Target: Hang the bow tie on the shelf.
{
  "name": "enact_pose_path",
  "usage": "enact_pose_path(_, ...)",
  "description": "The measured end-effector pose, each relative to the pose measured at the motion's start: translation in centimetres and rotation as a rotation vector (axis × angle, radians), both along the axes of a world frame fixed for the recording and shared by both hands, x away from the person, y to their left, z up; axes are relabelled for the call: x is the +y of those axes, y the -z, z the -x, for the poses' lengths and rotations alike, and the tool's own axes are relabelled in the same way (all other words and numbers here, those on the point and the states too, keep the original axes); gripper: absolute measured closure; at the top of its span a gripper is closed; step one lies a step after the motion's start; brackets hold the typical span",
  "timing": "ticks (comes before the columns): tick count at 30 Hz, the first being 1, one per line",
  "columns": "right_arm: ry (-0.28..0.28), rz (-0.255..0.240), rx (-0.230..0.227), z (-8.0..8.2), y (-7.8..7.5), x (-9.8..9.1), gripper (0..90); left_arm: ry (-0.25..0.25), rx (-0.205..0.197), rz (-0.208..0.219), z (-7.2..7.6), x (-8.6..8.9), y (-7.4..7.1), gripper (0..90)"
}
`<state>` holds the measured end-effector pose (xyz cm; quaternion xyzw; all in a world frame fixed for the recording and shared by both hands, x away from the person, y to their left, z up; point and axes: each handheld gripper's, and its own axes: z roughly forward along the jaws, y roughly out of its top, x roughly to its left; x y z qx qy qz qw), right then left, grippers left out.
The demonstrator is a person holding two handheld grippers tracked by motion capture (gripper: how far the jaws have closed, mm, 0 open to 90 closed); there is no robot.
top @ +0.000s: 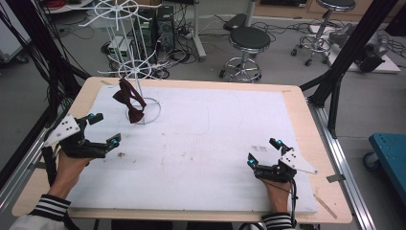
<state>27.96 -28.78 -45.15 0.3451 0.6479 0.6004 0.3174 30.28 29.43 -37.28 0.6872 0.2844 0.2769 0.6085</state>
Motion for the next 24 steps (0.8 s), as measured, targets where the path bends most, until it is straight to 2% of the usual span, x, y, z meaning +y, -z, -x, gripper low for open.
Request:
enact_pose_path(1, 0.000, 0.000, 0.001, 0.0, 0.0, 0.0, 0.6, -0.012, -0.003, 0.021, 0.3, 0.1, 0.8, 1.7)
enact_pose_path(2, 0.001, 0.000, 0.000, 0.0, 0.0, 0.0, 0.6, -0.012, -0.003, 0.021, 0.3, 0.1, 0.8, 1.7)
enact_pose_path(4, 0.001, 0.000, 0.000, 0.0, 0.0, 0.0, 0.6, -0.019, -0.025, 0.044, 0.8, 0.2, 1.9, 1.7)
enact_pose_path(5, 0.002, -0.001, 0.002, 0.0, 0.0, 0.0, 0.6, -0.014, -0.020, 0.048, 1.1, 0.2, 2.9, 1.7)
enact_pose_path(6, 0.001, -0.001, 0.001, 0.0, 0.0, 0.0, 0.6, -0.014, -0.020, 0.048, 1.1, 0.2, 2.9, 1.7)
enact_pose_path(8, 0.001, -0.002, 0.002, 0.1, 0.0, 0.0, 0.6, -0.022, -0.008, 0.048, 1.6, 0.1, 4.5, 1.7)
enact_pose_path(10, 0.004, -0.001, 0.000, 0.1, 0.0, 0.0, 0.6, -0.023, -0.007, 0.057, 1.7, 0.1, 4.9, 1.7)
enact_pose_path(11, 0.001, -0.003, -0.001, 0.0, 0.0, 0.0, 0.6, -0.031, -0.012, 0.066, 1.9, 0.0, 5.7, 1.7)
enact_pose_path(15, 0.001, -0.004, 0.004, 0.1, 0.0, 0.0, 0.6, -0.038, -0.017, 0.085, 2.0, -0.1, 6.5, 1.7)
enact_pose_path(16, 0.001, -0.004, 0.004, 0.1, 0.0, 0.0, 0.6, -0.035, -0.020, 0.079, 2.1, -0.1, 6.7, 1.7)
enact_pose_path(17, 0.002, -0.003, 0.004, 0.1, 0.0, 0.0, 0.6, -0.035, -0.024, 0.055, 2.1, -0.3, 6.9, 1.7)
enact_pose_path(18, 0.002, -0.003, 0.004, 0.1, 0.0, 0.0, 0.6, -0.035, -0.024, 0.055, 2.1, -0.3, 6.9, 1.7)
enact_pose_path(20, 0.002, -0.003, 0.003, 0.1, 0.0, 0.0, 0.6, -0.037, -0.025, 0.078, 2.1, -0.5, 7.2, 1.7)
enact_pose_path(23, 0.002, -0.003, 0.002, 0.1, 0.0, 0.0, 0.6, -0.042, -0.018, 0.086, 2.2, -0.5, 7.7, 1.7)
enact_pose_path(24, 0.002, 0.002, -0.001, 0.1, 0.0, 0.0, 0.6, -0.043, -0.031, 0.092, 2.3, -0.5, 7.8, 1.7)
